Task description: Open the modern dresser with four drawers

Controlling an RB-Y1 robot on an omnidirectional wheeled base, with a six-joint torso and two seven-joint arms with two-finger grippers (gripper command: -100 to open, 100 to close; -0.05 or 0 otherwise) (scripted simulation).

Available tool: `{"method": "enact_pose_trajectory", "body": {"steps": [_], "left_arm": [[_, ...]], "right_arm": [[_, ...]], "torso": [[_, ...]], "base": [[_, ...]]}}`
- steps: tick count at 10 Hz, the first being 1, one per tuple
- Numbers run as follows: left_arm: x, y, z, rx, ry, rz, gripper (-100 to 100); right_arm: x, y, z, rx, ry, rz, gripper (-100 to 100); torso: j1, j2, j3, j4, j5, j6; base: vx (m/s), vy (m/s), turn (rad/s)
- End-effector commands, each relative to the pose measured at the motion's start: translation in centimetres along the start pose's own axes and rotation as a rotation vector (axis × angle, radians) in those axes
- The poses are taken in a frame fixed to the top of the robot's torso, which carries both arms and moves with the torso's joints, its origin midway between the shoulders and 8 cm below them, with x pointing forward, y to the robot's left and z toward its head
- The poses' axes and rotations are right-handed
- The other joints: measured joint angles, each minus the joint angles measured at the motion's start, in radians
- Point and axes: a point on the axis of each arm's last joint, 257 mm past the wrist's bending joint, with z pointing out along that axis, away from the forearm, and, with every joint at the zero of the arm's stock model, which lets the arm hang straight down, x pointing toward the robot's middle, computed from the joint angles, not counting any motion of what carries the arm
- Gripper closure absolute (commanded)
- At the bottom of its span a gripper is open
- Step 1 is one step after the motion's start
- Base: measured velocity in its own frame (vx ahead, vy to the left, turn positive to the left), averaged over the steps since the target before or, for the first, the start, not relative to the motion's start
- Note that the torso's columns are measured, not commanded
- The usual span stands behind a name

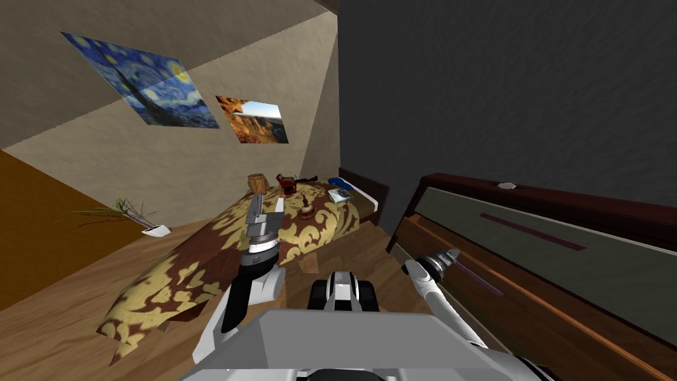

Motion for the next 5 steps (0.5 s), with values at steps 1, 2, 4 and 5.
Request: {"method": "enact_pose_trajectory", "body": {"steps": [1,2,4,5], "left_arm": [[0.0,0.0,0.0,0.0,0.0,0.0,0],[0.0,0.0,0.0,0.0,0.0,0.0,0],[0.0,0.0,0.0,0.0,0.0,0.0,0],[0.0,0.0,0.0,0.0,0.0,0.0,0]], "right_arm": [[0.06,0.15,-0.1,-0.003,0.0,-0.001,0],[0.08,0.22,-0.14,-0.005,0.0,-0.002,0],[0.11,0.29,-0.18,-0.007,0.0,-0.002,0],[0.12,0.31,-0.2,-0.008,0.0,-0.003,0]], "torso": [[-0.001,0.0,0.0,0.0,0.0,0.0],[-0.002,0.0,0.0,0.0,-0.001,0.0],[-0.002,0.0,0.0,-0.001,-0.002,0.0],[-0.002,0.0,0.0,-0.001,-0.002,0.0]], "base": [[0.0,0.0,0.0],[0.0,0.0,0.0],[0.0,0.0,0.0],[0.0,0.0,0.0]]}}
